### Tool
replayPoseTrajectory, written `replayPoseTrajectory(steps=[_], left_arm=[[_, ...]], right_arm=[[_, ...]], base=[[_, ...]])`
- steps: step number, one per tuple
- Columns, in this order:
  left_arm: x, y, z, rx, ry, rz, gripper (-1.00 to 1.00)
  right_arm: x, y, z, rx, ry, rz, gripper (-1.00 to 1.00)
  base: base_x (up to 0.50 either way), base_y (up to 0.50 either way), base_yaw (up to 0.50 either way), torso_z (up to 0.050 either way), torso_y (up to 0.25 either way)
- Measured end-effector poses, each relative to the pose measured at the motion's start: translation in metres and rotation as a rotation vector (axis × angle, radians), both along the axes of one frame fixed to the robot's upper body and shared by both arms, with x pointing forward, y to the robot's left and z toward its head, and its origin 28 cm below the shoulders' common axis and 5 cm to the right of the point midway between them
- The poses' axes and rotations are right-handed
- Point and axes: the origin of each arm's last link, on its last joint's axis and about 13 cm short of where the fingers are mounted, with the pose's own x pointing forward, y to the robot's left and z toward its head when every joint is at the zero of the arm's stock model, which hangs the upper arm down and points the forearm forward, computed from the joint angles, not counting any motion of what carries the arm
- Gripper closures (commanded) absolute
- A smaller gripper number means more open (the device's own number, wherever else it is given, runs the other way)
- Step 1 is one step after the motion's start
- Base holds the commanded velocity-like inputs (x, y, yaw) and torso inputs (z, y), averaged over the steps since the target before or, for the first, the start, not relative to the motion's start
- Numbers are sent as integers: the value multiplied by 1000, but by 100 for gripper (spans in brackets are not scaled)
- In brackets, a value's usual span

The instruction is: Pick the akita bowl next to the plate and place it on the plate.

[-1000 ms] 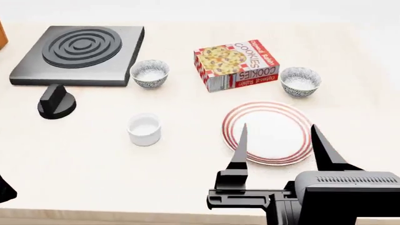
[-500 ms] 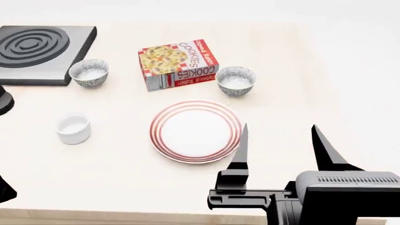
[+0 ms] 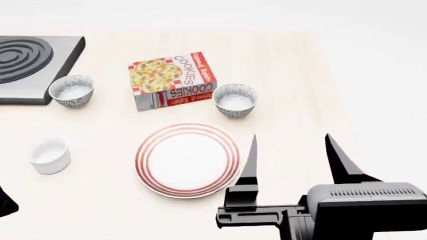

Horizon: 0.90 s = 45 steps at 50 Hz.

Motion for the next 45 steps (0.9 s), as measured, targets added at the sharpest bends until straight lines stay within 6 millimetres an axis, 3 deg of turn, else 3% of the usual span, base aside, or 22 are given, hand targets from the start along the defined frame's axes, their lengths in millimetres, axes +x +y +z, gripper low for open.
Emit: replayPoseTrajectory(steps=[45], left_arm=[[1,0,0,1,-2,0,-100]], right_arm=[[0,0,0,2,8,9,-100]], base=[[500,0,0,0,0]])
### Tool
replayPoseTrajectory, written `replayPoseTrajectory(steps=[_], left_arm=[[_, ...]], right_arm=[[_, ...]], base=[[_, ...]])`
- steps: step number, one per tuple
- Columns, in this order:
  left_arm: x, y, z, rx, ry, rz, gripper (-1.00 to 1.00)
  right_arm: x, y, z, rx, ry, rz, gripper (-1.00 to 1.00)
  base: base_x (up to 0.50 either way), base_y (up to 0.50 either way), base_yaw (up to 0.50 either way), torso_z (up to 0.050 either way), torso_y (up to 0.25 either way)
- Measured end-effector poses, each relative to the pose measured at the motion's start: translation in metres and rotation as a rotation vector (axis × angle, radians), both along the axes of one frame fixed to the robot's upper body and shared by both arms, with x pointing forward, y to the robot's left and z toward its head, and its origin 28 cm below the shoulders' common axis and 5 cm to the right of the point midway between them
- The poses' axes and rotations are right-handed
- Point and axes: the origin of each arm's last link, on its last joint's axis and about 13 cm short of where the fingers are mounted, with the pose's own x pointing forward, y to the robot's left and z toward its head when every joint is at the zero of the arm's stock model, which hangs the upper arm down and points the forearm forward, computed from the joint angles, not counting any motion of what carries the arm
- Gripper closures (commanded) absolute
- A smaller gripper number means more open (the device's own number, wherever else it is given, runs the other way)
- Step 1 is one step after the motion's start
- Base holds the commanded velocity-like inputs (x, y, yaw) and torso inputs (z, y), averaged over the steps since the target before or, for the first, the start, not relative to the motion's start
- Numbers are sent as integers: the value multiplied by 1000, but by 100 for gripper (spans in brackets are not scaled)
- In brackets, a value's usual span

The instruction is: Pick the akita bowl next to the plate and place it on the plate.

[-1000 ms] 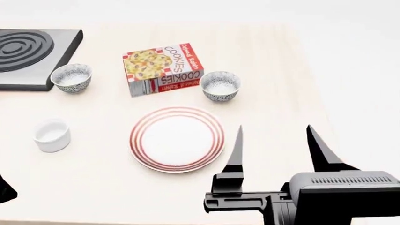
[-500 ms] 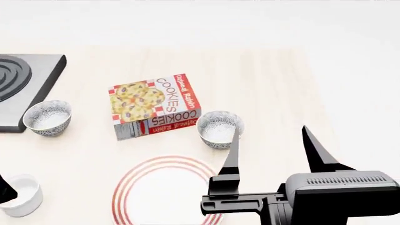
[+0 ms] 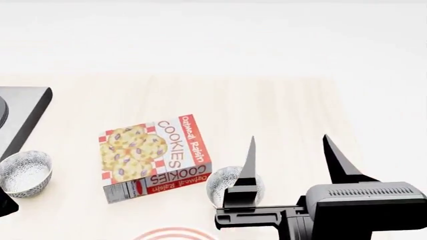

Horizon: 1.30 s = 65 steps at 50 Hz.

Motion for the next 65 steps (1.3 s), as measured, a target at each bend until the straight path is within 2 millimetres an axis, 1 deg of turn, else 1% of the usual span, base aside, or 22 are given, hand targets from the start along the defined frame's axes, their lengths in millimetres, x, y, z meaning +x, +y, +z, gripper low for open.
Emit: replayPoseTrajectory(steps=[13,20,26,34,53,65], left_arm=[[0,0,0,0,1,1,-100],[0,0,0,-1,2,1,-100],[-1,0,0,-2,3,2,-100],[-1,0,0,-4,3,2,-100],[0,0,0,-6,4,4,-100],[0,0,0,-3,5,5,-100]], right_arm=[[0,0,-1,3,4,2,-100],[3,0,-4,8,21,-7,-100],[11,-2,-5,6,62,-24,-100],[28,-5,-6,-7,145,-38,-100],[81,-7,2,-29,384,-35,-100],[110,-8,3,-28,544,-24,-100]], base=[[500,0,0,0,0],[0,0,0,0,0],[0,0,0,0,0],[0,0,0,0,0],[0,0,0,0,0],[0,0,0,0,0]])
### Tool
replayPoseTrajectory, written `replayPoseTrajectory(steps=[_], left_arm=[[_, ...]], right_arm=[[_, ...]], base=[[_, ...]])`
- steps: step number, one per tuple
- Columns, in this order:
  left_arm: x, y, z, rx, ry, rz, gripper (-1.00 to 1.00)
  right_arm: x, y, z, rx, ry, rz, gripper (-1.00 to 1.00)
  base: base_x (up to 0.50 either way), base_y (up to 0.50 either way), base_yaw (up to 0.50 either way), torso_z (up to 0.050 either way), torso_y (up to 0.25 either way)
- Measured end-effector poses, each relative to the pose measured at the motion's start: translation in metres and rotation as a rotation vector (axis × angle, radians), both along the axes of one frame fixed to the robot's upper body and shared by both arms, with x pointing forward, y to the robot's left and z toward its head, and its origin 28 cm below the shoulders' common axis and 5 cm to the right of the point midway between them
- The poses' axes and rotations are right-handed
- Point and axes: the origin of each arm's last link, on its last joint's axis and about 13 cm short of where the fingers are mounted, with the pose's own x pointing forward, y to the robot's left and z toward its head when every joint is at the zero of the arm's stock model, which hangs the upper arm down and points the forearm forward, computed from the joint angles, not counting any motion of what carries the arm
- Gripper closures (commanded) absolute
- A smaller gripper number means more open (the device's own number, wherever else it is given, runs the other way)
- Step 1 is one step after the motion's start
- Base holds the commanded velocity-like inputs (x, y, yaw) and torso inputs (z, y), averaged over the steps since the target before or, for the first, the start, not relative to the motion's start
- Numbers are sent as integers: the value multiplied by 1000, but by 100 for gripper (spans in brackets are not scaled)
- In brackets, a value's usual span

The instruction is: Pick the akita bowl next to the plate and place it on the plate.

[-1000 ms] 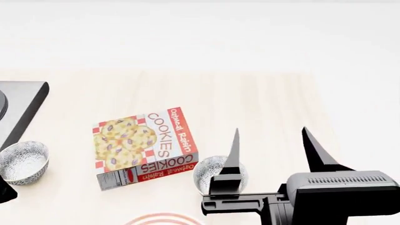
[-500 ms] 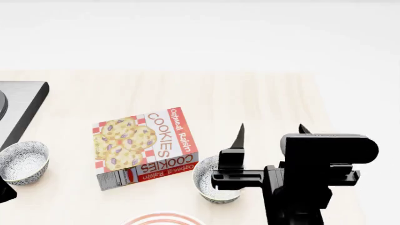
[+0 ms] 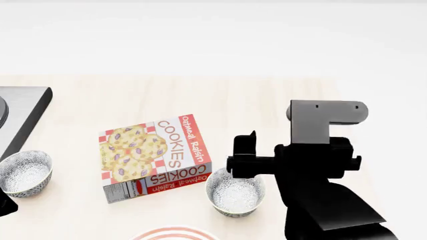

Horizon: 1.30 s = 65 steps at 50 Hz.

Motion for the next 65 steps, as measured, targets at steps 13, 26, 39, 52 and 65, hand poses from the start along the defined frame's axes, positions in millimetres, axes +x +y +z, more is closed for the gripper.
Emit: replayPoseTrajectory(steps=[13,26,39,52,65], left_arm=[[0,0,0,3,0,2,-100],[0,0,-1,3,0,3,-100],[1,0,-1,3,0,4,-100],[0,0,0,3,0,5,-100],[0,0,-1,4,0,5,-100]], right_arm=[[25,-2,-2,28,136,5,-100],[47,-4,-6,58,230,-2,-100],[58,-7,-17,82,303,0,-100],[62,-7,-25,88,364,7,-100],[67,-5,-29,100,397,11,-100]], base=[[0,0,0,0,1],[0,0,0,0,0],[0,0,0,0,0],[0,0,0,0,0],[0,0,0,0,0]])
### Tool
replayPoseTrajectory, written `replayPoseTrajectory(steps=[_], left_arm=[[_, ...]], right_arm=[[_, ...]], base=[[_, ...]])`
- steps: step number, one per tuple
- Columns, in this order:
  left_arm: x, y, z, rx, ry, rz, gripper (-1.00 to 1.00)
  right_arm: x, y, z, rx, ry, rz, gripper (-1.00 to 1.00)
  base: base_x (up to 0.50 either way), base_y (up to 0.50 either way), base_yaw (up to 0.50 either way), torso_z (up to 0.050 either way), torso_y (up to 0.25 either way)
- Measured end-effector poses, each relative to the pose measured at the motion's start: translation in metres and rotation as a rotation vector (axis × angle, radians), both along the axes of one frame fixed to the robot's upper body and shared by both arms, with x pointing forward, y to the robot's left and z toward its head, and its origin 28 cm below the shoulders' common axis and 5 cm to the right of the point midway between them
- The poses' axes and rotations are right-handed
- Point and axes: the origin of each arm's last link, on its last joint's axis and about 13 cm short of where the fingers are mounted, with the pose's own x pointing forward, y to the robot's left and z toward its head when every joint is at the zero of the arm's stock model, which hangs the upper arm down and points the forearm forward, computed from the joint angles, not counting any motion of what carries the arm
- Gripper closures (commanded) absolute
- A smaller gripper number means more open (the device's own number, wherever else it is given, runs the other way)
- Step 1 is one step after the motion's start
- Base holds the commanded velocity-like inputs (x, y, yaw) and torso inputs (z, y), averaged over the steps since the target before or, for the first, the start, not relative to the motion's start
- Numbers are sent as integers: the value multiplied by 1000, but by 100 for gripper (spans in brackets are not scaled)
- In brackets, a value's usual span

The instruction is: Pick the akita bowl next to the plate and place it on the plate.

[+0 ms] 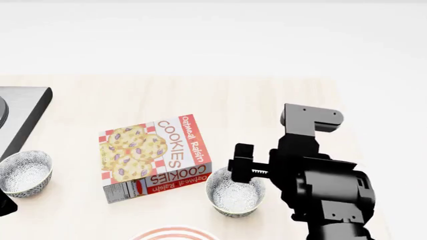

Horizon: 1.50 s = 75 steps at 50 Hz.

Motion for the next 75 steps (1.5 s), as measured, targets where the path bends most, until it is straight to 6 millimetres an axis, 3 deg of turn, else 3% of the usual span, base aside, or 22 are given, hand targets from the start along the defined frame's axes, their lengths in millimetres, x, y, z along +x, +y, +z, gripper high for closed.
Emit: replayPoseTrajectory(steps=[75], left_arm=[[0,0,0,2,-1,0,-100]], right_arm=[[-8,9,-31,29,122,34,-100]], base=[[0,0,0,0,0]])
